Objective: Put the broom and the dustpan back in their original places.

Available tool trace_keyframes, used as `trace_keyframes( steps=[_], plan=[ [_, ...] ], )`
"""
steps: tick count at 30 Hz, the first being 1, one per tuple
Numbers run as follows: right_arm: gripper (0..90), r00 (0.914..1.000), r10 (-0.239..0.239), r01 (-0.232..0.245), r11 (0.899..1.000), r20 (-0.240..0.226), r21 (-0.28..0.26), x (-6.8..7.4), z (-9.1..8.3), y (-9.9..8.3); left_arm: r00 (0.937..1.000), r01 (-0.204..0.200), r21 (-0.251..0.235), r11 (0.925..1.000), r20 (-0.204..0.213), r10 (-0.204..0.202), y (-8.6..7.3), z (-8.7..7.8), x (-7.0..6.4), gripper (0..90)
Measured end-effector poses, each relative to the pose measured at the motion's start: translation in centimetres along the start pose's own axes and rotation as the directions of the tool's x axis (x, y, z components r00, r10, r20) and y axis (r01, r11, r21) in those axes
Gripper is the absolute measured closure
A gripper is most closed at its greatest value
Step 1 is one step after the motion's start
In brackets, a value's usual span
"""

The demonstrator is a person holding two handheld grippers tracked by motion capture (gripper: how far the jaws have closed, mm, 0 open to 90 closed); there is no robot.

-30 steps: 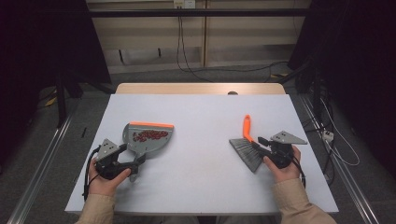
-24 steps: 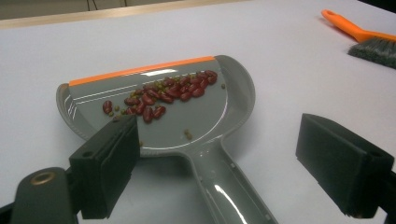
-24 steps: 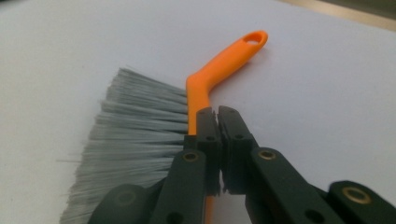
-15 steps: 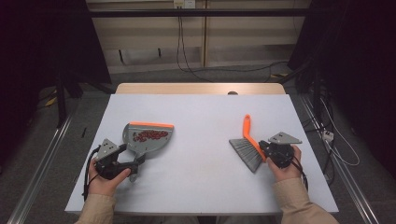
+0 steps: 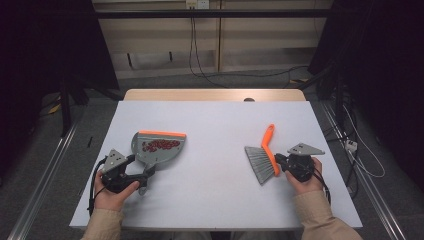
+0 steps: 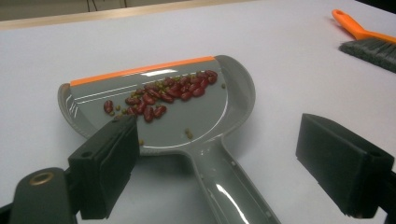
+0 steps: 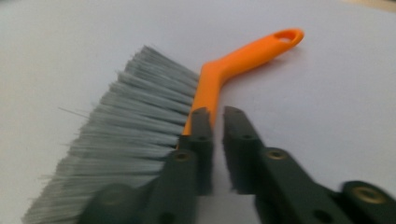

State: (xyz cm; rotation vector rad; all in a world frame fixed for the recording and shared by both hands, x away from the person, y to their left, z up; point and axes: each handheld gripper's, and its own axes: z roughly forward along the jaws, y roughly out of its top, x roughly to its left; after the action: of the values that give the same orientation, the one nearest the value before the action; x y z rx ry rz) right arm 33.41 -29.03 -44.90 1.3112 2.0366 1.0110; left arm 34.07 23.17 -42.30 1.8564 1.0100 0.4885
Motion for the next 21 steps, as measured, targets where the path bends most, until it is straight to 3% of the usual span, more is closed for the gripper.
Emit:
trace_keyframes(
  steps=[2, 4, 6, 9, 14, 21],
  plan=[
    [73.6, 0.9995, 0.024, -0.025, 0.999, -0.018, -0.047, 0.1, -0.4, 0.0, 0.9999, -0.007, -0.01, 0.9999, 0.01, 0.007, 0.1, -0.1, 0.0, 12.7],
    [61.1, 0.9981, 0.055, -0.056, 0.996, -0.029, -0.069, 0.3, -0.6, -0.1, 0.9996, -0.002, -0.023, 0.9997, 0.027, 0.003, 0.2, 0.0, -0.1, 11.2],
    [49.5, 0.9925, 0.097, -0.103, 0.991, -0.075, -0.09, 0.5, -1.0, -0.2, 0.9991, -0.001, -0.037, 0.9993, 0.041, 0.003, 0.3, 0.0, -0.3, 10.3],
    [37.8, 0.9863, 0.104, -0.12, 0.984, -0.128, -0.128, 1.0, -1.6, -0.2, 0.9974, 0.005, -0.051, 0.9987, 0.071, -0.002, 0.4, 0.0, -0.5, 9.9],
    [25.8, 0.9806, 0.095, -0.12, 0.982, -0.171, -0.142, 1.6, -2.1, -0.6, 0.9962, 0.015, -0.062, 0.998, 0.087, -0.01, 0.4, 0.1, -0.5, 9.6],
    [19.3, 0.9776, 0.095, -0.125, 0.98, -0.188, -0.155, 2.0, -2.9, -1.3, 0.995, 0.015, -0.073, 0.9972, 0.1, -0.008, 0.3, 0.1, -0.5, 9.0]
  ],
)
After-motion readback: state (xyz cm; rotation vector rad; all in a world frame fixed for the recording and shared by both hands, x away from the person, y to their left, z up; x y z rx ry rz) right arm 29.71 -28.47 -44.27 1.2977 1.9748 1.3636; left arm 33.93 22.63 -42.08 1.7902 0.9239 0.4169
